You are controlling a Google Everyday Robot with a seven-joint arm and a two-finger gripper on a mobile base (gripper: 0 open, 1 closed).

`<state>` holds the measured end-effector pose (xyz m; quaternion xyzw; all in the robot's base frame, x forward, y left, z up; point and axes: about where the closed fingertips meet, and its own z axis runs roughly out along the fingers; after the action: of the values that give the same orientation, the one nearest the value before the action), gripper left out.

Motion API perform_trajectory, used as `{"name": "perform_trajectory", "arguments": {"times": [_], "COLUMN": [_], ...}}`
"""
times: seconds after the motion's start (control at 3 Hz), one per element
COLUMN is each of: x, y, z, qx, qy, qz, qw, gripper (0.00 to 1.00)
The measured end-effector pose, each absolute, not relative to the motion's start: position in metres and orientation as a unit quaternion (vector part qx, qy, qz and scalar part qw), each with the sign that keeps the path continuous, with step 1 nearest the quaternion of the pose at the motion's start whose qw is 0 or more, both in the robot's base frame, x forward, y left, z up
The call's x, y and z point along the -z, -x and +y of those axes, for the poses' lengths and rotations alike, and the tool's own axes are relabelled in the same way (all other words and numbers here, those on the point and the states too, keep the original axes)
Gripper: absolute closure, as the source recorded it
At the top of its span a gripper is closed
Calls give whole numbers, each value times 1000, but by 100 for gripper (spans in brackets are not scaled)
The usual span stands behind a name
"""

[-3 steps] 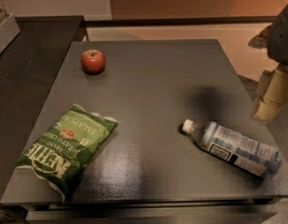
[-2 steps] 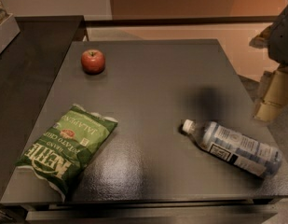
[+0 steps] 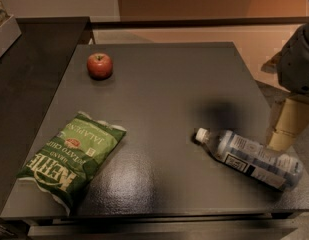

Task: Pick blue plastic bottle

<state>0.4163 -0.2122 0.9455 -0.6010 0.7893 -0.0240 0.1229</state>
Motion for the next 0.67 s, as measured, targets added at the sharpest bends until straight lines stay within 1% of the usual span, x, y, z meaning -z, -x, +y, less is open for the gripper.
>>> {"name": "perform_trajectory", "arguments": {"times": [0.67], "x": [-892], "y": [-398], "z": [-206], "qx": [-11], "qy": [590], "qz": [804], "qw": [79], "gripper": [0]}}
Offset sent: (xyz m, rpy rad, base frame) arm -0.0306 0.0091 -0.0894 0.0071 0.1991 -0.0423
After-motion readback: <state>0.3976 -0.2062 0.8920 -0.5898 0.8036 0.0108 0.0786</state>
